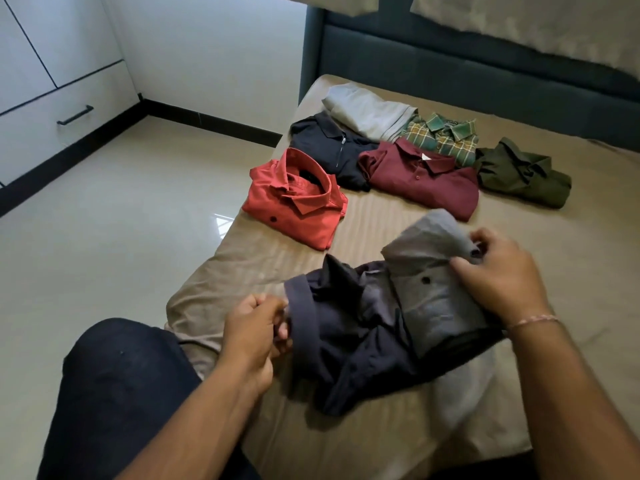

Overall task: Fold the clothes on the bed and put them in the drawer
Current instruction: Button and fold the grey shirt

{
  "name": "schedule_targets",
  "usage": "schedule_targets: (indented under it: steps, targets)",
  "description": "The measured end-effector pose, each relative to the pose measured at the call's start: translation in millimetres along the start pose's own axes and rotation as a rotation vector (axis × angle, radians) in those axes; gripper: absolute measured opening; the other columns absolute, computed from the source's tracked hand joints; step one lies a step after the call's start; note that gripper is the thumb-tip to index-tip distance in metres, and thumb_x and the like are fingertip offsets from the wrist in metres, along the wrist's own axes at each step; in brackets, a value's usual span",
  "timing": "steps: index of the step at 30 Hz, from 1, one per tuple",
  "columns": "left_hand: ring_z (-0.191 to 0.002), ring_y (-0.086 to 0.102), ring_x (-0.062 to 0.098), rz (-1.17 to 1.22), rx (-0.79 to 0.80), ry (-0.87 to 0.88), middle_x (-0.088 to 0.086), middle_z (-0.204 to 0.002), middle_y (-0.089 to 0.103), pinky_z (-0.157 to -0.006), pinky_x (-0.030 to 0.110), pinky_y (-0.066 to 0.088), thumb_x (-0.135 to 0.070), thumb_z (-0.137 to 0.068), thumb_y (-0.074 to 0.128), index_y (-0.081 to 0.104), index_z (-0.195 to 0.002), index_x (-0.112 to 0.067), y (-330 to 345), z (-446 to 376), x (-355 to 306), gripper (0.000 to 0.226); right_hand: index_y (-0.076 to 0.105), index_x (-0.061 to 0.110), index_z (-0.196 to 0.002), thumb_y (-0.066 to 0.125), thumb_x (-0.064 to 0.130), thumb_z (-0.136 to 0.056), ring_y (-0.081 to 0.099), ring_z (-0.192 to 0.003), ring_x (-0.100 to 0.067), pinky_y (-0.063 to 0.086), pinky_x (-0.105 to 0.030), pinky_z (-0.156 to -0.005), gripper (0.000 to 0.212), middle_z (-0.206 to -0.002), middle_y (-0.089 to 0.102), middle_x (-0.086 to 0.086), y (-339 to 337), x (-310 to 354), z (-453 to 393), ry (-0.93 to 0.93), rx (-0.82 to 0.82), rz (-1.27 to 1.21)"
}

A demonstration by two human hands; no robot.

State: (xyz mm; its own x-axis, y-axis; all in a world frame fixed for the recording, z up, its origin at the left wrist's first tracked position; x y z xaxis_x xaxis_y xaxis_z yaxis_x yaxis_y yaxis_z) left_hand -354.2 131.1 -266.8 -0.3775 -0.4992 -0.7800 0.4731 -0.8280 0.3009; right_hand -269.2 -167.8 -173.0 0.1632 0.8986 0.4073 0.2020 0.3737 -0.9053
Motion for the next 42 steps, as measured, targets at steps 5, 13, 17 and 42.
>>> schedule_targets:
  steps: [5,13,17,42]
  targets:
    - [-0.046,0.037,0.014,0.029,-0.096,0.114,0.002,-0.055,0.042,-0.042,0.024,0.032,0.006,-0.092,0.051,0.046,-0.074,-0.017,0.1,-0.5,-5.2,0.03,0.058,0.026,-0.109,0.062,0.025,-0.088,0.067,-0.1,-0.036,0.047,-0.037,-0.071,0.021,-0.113,0.066,-0.004,42.0,102.3,61.0,-0.39,0.096,0.259]
    - [-0.057,0.057,0.02,-0.155,-0.047,0.544,0.008,-0.067,0.063,-0.054,0.031,0.052,0.014,-0.094,0.056,0.063,-0.09,-0.002,-4.8,19.7,-10.8,0.017,0.066,0.032,-0.099,0.073,0.048,-0.087,0.064,-0.076,-0.003,0.054,-0.03,-0.07,0.022,-0.088,0.068,0.013,75.3,62.2,93.8,-0.237,0.18,-0.257]
    - [-0.052,0.06,0.026,-0.187,0.256,0.258,0.013,-0.076,0.066,-0.043,0.032,0.049,0.007,-0.097,0.053,0.057,-0.12,-0.006,18.3,27.2,7.3,0.026,0.066,0.018,-0.116,0.078,0.04,-0.089,0.071,-0.088,-0.019,0.058,-0.041,-0.087,0.037,-0.101,0.073,0.001,90.3,10.3,69.8,0.164,0.394,-0.372]
    - [-0.129,0.063,0.039,0.099,0.328,-0.2,0.022,-0.136,0.067,-0.119,0.052,0.041,-0.054,-0.1,0.051,0.066,-0.137,-0.008,17.7,-66.6,-14.8,0.062,0.056,0.039,-0.139,0.05,0.027,-0.083,0.041,-0.145,-0.002,0.032,-0.041,-0.122,0.058,-0.155,0.048,0.019,103.8,34.5,105.3,-0.674,0.444,0.114]
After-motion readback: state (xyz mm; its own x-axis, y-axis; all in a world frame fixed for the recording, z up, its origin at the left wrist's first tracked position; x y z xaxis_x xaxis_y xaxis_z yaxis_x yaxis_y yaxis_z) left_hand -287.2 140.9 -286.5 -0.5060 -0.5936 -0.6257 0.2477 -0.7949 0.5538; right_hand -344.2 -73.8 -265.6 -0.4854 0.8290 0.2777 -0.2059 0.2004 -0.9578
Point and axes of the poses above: each hand's wrist, its own z-axis away from the middle knuckle, its own y-axis out of the palm, x = y × z, the point moved 1 cm from there along -z, towards the middle knuckle
